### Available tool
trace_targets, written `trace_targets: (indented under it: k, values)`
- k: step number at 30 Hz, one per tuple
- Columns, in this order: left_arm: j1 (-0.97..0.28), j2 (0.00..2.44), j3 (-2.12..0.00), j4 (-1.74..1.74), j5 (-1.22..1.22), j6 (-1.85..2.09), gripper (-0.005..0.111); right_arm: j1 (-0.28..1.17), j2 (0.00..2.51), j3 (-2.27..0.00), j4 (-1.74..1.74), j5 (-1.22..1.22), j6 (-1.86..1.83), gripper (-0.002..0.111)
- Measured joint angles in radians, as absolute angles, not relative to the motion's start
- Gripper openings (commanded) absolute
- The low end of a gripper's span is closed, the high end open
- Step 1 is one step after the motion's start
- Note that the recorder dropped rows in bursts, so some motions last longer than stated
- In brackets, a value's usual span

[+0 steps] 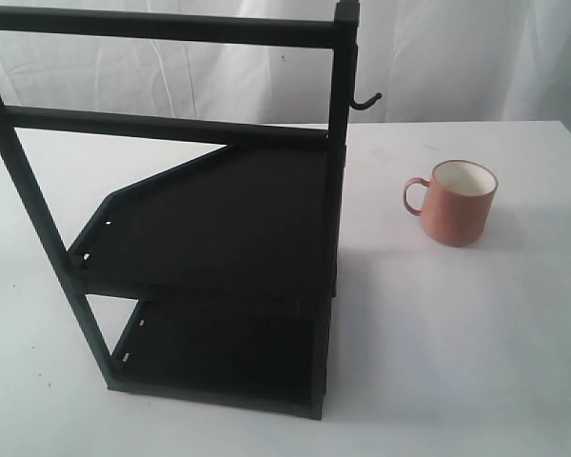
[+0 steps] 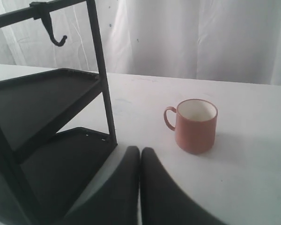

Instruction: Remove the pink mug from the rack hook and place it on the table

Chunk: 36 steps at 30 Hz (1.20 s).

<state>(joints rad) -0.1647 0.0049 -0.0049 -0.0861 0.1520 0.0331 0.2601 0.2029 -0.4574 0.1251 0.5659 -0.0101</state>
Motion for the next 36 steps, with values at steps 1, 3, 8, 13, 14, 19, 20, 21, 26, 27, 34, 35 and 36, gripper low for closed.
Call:
trace_targets:
  k: [1,3,8,13,14,19,20,21,26,27,34,35,36]
  values:
    - [-0.165,0.005,-0.005,-0.086,0.152,0.033,0.0,0.26,0.18,-0.457,0.125,0.59,-0.01,0.0]
    - [-0.165,0.005,-0.005,-0.086,0.152,0.033,0.0,0.26,0.14,-0.457,0.125,0.626,-0.01,0.0]
    - [-0.165,0.005,-0.005,-0.086,0.152,0.033,0.0,0.26,0.071,-0.457,0.125,0.647,-0.01,0.0]
    - [-0.165,0.005,-0.005,-0.086,0.152,0.033,0.0,0.26,0.046,-0.458,0.125,0.651,-0.01,0.0]
    - [-0.165,0.005,-0.005,-0.086,0.152,0.033,0.0,0.26,0.043,-0.458,0.125,0.652,-0.01,0.0]
    - [-0.165,0.005,-0.005,-0.086,0.152,0.033,0.0,0.26,0.043,-0.46,0.125,0.653,0.0,0.0]
    - [-0.165,0.005,-0.005,-0.086,0.152,0.033,0.0,0.26,0.043,-0.46,0.125,0.653,0.0,0.0]
    - [-0.165,0.005,-0.005,-0.086,0.152,0.033,0.0,0.26,0.043,-0.46,0.125,0.653,0.0,0.0]
    - [-0.165,0.005,-0.005,-0.086,0.152,0.033,0.0,0.26,0.043,-0.46,0.125,0.653,0.0,0.0]
    - [-0.165,0.005,-0.005,-0.086,0.152,0.033,0.0,0.26,0.043,-0.46,0.125,0.653,0.0,0.0]
    - [-0.165,0.005,-0.005,-0.086,0.152,0.033,0.0,0.26,0.043,-0.46,0.125,0.653,0.0,0.0]
    - [-0.165,0.005,-0.005,-0.086,0.152,0.033,0.0,0.26,0.043,-0.46,0.125,0.653,0.0,0.0]
    - [-0.165,0.005,-0.005,-0.086,0.152,0.033,0.0,0.26,0.043,-0.458,0.125,0.653,0.0,0.0]
